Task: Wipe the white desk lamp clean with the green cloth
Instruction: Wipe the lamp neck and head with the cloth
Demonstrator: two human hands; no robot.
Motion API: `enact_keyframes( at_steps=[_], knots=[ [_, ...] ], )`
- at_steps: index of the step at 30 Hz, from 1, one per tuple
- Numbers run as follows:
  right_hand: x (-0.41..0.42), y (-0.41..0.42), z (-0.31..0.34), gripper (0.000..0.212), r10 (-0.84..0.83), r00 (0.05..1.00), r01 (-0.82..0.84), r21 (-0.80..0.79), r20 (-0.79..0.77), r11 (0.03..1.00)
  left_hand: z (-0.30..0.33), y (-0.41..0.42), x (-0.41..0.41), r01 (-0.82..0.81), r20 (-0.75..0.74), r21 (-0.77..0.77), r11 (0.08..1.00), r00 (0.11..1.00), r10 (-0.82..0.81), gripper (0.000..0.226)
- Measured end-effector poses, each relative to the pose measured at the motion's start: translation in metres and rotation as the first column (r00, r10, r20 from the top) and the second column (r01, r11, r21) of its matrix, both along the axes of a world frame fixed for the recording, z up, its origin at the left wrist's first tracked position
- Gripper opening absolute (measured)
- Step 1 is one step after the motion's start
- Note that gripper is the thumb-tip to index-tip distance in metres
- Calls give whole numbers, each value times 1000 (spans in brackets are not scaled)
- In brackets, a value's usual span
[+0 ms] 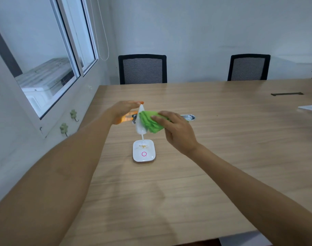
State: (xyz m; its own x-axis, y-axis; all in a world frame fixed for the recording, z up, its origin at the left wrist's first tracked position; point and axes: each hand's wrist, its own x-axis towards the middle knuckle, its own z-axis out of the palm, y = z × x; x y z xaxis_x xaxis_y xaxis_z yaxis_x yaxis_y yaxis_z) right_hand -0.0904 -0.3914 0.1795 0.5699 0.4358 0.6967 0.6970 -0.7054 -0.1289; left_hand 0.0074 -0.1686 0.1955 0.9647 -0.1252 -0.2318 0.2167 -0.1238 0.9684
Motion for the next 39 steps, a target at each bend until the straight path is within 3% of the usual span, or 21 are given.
enact_keyframes(
  at_steps=[5,8,12,19,22,25,27,29,33,36,39],
  knots=[
    [7,-5,9,55,-94,996,94,148,-12,985,5,0,-3,-17,-11,35,999,1000,17,16],
    [1,16,18,52,27,998,-31,98,51,995,4,-2,-2,-12,25,38,999,1000,11,19],
    [-8,19,9,49,138,988,-130,-110,71,985,2,-1,2,-19,33,16,1000,999,19,27],
    [5,-3,5,52,-58,998,56,89,14,994,8,-6,-4,-28,-15,73,997,999,29,31],
    [3,4,9,51,-10,998,2,108,69,994,7,-4,-3,-29,-8,69,997,1000,30,26],
    [0,11,4,49,55,995,-56,9,82,998,6,-3,-1,-24,-5,49,999,1000,24,26],
    [3,6,-3,49,37,999,-37,-3,38,999,7,-4,-3,-24,-13,54,998,1000,24,25],
    [12,-4,-12,53,-29,999,33,82,-45,996,10,-6,-6,-37,-17,60,997,999,39,25],
    [31,-19,-35,55,-219,935,275,177,-279,945,7,-9,-10,-98,1,38,995,995,98,27],
    [39,-18,-52,32,-250,843,404,255,-476,879,-9,-7,-16,-154,-6,37,987,988,155,16],
    [41,-13,-65,13,-254,807,400,177,-533,899,-43,4,-28,-226,63,251,941,974,217,32]
  ],
)
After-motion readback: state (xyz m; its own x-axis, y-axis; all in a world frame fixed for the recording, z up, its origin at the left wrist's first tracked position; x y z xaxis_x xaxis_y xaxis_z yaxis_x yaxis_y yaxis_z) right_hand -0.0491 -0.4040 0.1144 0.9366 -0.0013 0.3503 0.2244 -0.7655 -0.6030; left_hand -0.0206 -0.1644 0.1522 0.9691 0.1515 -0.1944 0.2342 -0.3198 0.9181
